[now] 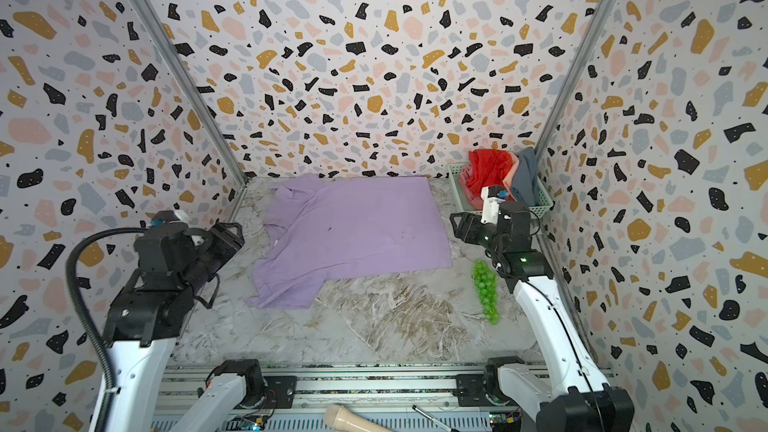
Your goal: Fold and stack the t-shirts
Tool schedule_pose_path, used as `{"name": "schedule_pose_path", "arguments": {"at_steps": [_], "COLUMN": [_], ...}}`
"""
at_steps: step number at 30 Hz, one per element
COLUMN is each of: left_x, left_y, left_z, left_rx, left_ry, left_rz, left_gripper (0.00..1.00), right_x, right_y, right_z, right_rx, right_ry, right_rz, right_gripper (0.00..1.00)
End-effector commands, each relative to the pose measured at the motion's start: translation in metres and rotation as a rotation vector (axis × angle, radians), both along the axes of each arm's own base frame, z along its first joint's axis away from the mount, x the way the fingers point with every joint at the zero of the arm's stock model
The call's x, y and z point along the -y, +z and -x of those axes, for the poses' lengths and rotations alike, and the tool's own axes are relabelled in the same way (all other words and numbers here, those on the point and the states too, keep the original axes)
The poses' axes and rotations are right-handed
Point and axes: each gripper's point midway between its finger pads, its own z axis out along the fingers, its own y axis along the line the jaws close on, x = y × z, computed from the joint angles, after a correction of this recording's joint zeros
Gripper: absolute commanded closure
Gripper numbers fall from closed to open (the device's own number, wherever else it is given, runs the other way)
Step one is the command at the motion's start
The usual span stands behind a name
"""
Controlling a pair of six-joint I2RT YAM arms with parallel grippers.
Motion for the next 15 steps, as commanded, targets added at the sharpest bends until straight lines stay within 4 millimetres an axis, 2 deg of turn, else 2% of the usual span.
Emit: {"name": "schedule_pose_path", "arguments": {"at_steps": [1,5,8,12,15], "left_x": [0.026,0.041,0.040,0.035,0.036], "left_y": [-0.022,-0.072,-0.105,-0.153,-0.189], "left_z": [-0.035,-0.063,-0.080,-0.095,-0.104], "left_rx": [0.021,-0.042,-0.090,-0.190,-0.264], "left_ry": [-0.142,-0.228,-0.219,-0.197,-0.194], "left_rz": [0.065,0.102,0.101,0.091,0.106], "left_gripper": [0.34,0.30,0.29,0.27,0.26], "right_x": [-0.030,-0.069,-0.091,-0.099,-0.104], "right_y": [-0.006,-0.033,-0.060,-0.097,-0.122], "right_z": [-0.016,-0.027,-0.034,-0.047,-0.053], "right_rx": [0.015,-0.035,-0.083,-0.147,-0.185], "right_ry": [0.063,0.174,0.231,0.257,0.268], "right_rz": [-0.069,-0.060,-0.039,0.010,0.017], "right_gripper": [0.31,0.31,0.31,0.28,0.21]}}
